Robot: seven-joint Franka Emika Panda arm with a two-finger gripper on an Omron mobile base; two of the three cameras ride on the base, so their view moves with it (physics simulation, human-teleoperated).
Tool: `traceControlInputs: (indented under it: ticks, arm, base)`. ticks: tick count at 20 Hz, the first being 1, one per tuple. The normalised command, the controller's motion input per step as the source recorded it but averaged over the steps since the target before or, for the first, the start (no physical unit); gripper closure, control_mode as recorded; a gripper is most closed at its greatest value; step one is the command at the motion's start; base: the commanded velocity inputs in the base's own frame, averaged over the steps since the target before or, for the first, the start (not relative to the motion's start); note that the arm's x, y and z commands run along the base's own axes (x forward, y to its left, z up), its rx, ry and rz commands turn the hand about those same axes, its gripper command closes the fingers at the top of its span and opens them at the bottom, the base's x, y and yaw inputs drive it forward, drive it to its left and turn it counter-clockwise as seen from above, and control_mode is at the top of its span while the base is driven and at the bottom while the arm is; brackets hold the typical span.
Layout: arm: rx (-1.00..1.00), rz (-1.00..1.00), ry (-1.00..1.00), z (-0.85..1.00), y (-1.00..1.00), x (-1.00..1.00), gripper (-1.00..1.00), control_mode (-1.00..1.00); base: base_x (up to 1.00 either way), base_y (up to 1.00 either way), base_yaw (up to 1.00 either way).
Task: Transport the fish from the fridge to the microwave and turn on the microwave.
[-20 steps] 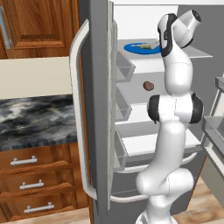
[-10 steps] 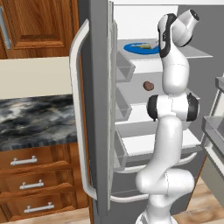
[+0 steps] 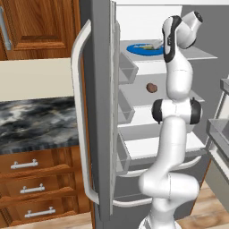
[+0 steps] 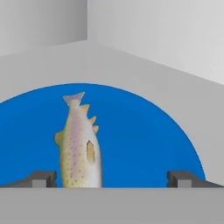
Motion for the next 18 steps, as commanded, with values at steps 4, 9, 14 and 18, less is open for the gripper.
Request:
traceControlInputs:
  ticks: [4,9,14,18]
  arm:
    - [0.0,0.05,0.03,0.02,0.0,0.0,-1.0,-1.0]
    - [0.0,0.08,0.05,0.03,0.04,0.0,-1.0,-1.0]
    - [0.0,0.09,0.03,0.0,0.16,0.0,-1.0,-1.0]
    - [0.0,0.09,0.01,0.0,0.17,0.0,-1.0,-1.0]
  base:
    - [0.0,0.0,0.0]
    - [0.0,0.0,0.0]
    - [0.0,0.0,0.0]
    - [0.0,0.0,0.0]
